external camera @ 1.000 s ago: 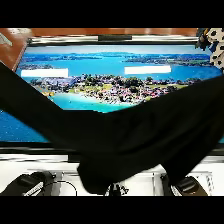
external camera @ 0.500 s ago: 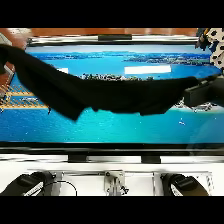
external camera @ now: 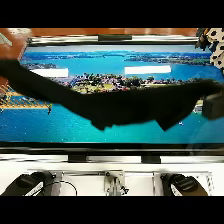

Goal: Fold the shirts.

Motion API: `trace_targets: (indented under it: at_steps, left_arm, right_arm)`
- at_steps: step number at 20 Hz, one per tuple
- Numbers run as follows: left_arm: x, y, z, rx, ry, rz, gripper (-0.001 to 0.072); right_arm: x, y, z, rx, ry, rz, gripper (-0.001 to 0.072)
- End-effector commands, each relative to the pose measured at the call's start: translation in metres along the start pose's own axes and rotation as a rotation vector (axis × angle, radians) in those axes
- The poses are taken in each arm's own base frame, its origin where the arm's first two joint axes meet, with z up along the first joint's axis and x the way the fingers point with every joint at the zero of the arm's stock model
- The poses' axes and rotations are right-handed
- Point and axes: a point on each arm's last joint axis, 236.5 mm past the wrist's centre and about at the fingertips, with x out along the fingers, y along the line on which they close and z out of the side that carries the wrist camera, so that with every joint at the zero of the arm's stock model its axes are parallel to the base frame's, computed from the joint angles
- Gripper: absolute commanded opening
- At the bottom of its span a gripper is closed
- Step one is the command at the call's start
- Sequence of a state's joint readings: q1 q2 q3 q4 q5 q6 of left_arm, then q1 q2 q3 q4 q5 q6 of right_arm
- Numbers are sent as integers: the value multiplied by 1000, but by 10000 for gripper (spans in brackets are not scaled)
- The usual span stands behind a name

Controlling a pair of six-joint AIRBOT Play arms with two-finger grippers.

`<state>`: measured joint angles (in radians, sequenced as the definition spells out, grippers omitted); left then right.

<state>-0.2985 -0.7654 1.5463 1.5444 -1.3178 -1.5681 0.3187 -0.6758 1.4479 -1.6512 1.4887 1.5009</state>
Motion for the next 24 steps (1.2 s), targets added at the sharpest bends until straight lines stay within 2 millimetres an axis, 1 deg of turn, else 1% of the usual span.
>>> trace_targets:
  at_steps: [1,2,3,4,5,6,7,8,9,10,11,12,13,14,15,16,18,20,21,22,23,24]
  left_arm:
    - [32,1,-79,-43,250,7,36]
    - [52,5,-103,-41,303,20,37]
    - [72,6,-123,-43,336,22,36]
    - [92,4,-140,-49,349,13,36]
    - [106,-2,-148,-65,337,-9,36]
    - [119,-6,-149,-82,308,-28,36]
    - [129,-7,-142,-90,266,-35,37]
    - [136,-7,-133,-92,224,-34,37]
    - [143,-6,-122,-94,177,-32,37]
    - [150,-5,-113,-95,138,-31,37]
    - [158,-4,-111,-97,130,-30,37]
    - [164,-4,-116,-98,149,-29,37]
    - [170,-4,-123,-98,179,-28,37]
    - [173,-4,-132,-98,215,-28,38]
    - [174,-4,-140,-97,250,-27,38]
    - [172,-4,-146,-95,276,-24,38]
    - [167,-3,-157,-91,325,-21,38]
    - [163,-4,-166,-91,364,-22,38]
    - [162,-4,-168,-90,377,-21,38]
    - [162,-4,-170,-90,382,-22,38]
    - [161,-4,-170,-91,385,-22,38]
    - [161,-4,-170,-91,386,-22,38]
  right_arm:
    - [27,34,-77,9,284,128,60]
    - [49,36,-94,-3,329,126,60]
    - [78,31,-106,-14,332,92,61]
    - [107,21,-109,-31,293,42,60]
    - [131,11,-104,-53,230,-12,60]
    - [150,0,-87,-51,144,-68,60]
    - [167,-11,-63,-19,44,-120,60]
    - [179,-17,-38,20,-51,-151,61]
    - [193,-18,-15,59,-141,-156,60]
    - [207,-14,0,90,-197,-141,61]
    - [226,-8,2,135,-206,-114,61]
    - [245,-4,-9,189,-164,-101,61]
    - [265,0,-30,262,-83,-95,61]
    - [280,5,-54,322,7,-93,109]
    - [286,11,-72,359,81,-86,337]
    - [286,13,-85,370,138,-87,553]
    - [270,16,-108,308,247,-81,554]
    - [242,12,-139,234,396,-95,554]
    - [228,12,-156,255,478,-86,553]
    - [216,17,-170,321,549,-42,551]
    - [211,32,-176,383,580,58,550]
    - [209,52,-177,461,587,184,550]
